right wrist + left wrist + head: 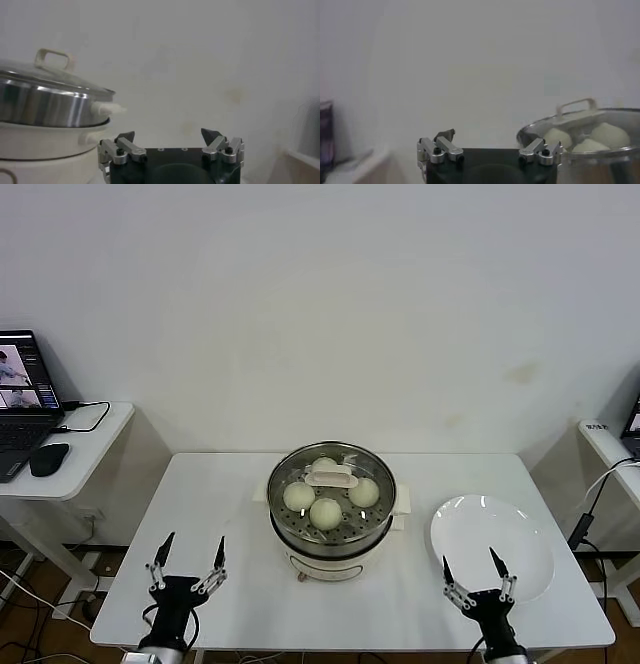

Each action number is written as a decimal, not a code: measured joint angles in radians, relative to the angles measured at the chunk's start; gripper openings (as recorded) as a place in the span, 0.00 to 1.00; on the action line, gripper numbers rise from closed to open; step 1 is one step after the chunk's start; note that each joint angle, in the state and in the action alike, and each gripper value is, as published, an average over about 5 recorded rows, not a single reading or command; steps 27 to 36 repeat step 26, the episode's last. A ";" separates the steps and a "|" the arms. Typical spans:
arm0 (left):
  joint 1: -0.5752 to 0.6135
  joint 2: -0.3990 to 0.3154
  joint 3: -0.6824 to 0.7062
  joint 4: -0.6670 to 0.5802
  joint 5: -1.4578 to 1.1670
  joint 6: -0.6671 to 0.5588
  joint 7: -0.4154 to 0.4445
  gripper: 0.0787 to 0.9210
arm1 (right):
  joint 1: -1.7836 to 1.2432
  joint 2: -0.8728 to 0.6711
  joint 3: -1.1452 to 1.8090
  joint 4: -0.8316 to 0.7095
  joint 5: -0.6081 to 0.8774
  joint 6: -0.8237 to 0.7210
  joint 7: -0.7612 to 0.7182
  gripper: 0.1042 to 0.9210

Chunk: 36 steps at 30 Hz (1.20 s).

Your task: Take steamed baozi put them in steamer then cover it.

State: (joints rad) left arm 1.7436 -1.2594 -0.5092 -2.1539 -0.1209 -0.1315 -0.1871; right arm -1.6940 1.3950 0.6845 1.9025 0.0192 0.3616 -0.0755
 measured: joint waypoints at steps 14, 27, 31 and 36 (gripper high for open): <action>0.073 -0.001 -0.028 0.017 -0.106 -0.027 0.000 0.88 | -0.028 -0.007 -0.008 0.021 0.002 -0.016 -0.006 0.88; 0.109 0.002 -0.035 0.023 -0.130 -0.026 0.016 0.88 | -0.035 -0.007 -0.015 0.024 -0.004 -0.016 -0.007 0.88; 0.109 0.002 -0.035 0.023 -0.130 -0.026 0.016 0.88 | -0.035 -0.007 -0.015 0.024 -0.004 -0.016 -0.007 0.88; 0.109 0.002 -0.035 0.023 -0.130 -0.026 0.016 0.88 | -0.035 -0.007 -0.015 0.024 -0.004 -0.016 -0.007 0.88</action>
